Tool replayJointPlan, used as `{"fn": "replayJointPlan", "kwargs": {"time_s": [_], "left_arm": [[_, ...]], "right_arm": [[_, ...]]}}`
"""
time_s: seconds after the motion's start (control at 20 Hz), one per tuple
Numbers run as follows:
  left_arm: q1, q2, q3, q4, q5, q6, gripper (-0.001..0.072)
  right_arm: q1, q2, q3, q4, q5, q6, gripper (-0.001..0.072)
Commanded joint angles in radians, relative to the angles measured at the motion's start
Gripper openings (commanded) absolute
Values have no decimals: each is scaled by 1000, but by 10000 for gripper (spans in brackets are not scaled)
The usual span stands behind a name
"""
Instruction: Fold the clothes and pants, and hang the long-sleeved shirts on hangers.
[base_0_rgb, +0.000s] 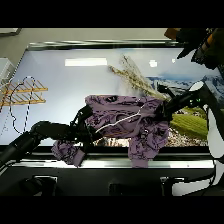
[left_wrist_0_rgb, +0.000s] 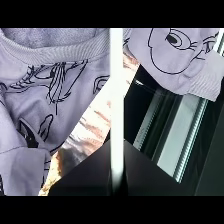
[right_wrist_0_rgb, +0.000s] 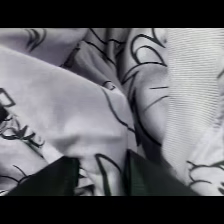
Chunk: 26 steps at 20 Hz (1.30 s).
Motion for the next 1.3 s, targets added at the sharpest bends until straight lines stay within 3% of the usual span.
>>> {"fn": "replayJointPlan", "kwargs": {"time_s": [0.0, 0.1, 0.2, 0.6, 0.7, 0.85, 1.0, 1.25], "left_arm": [[1, -1, 0, 0, 1, 2, 29], [1, -3, 0, 0, 1, 2, 29], [1, -5, 0, 0, 1, 2, 28], [1, -8, 0, 0, 1, 1, 28], [1, -8, 0, -1, 1, 1, 28], [1, -8, 0, -1, 1, 1, 29], [1, -8, 0, -1, 1, 1, 29], [1, -8, 0, 0, 1, 2, 29]], "right_arm": [[1, -7, -1, 13, -1, -3, 246], [1, -7, -1, 17, 9, -3, 127], [1, -6, -1, 21, 31, -1, 59], [0, 51, -1, 29, 65, 43, 50], [0, 51, -1, 40, 55, 50, 318], [-2, 58, 0, 32, 42, 51, 332], [-2, 97, 0, -70, 13, 50, 381], [-2, 90, -1, -69, -12, 49, 386]]}}
